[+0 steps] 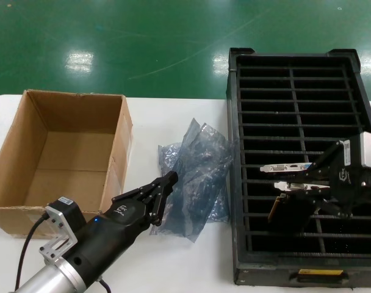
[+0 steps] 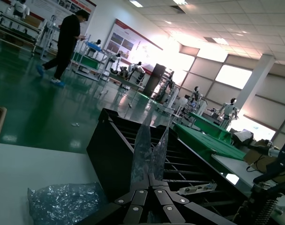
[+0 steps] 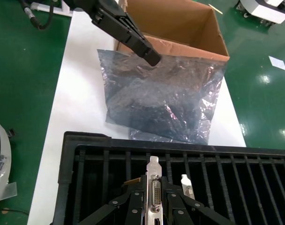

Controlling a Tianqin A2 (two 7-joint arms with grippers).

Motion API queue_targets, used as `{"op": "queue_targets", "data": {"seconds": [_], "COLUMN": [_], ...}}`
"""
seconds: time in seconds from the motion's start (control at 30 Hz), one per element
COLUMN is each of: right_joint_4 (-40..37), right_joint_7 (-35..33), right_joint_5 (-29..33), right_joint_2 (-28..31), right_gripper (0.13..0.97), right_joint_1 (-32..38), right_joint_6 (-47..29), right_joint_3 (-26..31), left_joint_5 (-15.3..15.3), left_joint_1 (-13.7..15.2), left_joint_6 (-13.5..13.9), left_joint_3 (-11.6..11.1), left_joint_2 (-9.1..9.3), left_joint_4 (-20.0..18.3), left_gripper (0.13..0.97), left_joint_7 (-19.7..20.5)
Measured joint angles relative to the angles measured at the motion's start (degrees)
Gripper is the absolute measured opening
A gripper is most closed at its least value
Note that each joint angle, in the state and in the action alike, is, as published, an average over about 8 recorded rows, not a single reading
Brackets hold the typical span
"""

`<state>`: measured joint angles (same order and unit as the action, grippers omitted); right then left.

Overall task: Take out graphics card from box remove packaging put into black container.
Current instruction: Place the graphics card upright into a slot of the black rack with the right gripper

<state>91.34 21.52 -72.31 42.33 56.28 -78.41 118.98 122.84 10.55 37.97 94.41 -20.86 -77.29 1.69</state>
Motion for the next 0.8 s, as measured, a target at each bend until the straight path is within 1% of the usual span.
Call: {"op": "queue_targets", "data": {"seconds": [0.47,0.8], "right_joint_4": [-0.49,-1.15], "right_joint_7": [-1.56,-1.74], "right_joint_5": [-0.61,-0.36], "right_joint_2": [0.41,-0.11], "right_gripper": [0.185,0.22], "right_joint_1": [-2.03,-1.96], "right_joint_6": [1.11,1.3], "right_joint_3": [0.0,0.36], "left_joint_5": [-0.28,-0.4], "left_joint_1": [0.03,-0.05], "left_joint_6": [0.26,0.16], "left_joint_3": [-0.43,-0.55], "left_joint_2": [0.38,0.18], "left_joint_4": [0.43,0.12], "left_gripper": [0.138,0.138], "left_joint_7": [-0.63,-0.3]}}
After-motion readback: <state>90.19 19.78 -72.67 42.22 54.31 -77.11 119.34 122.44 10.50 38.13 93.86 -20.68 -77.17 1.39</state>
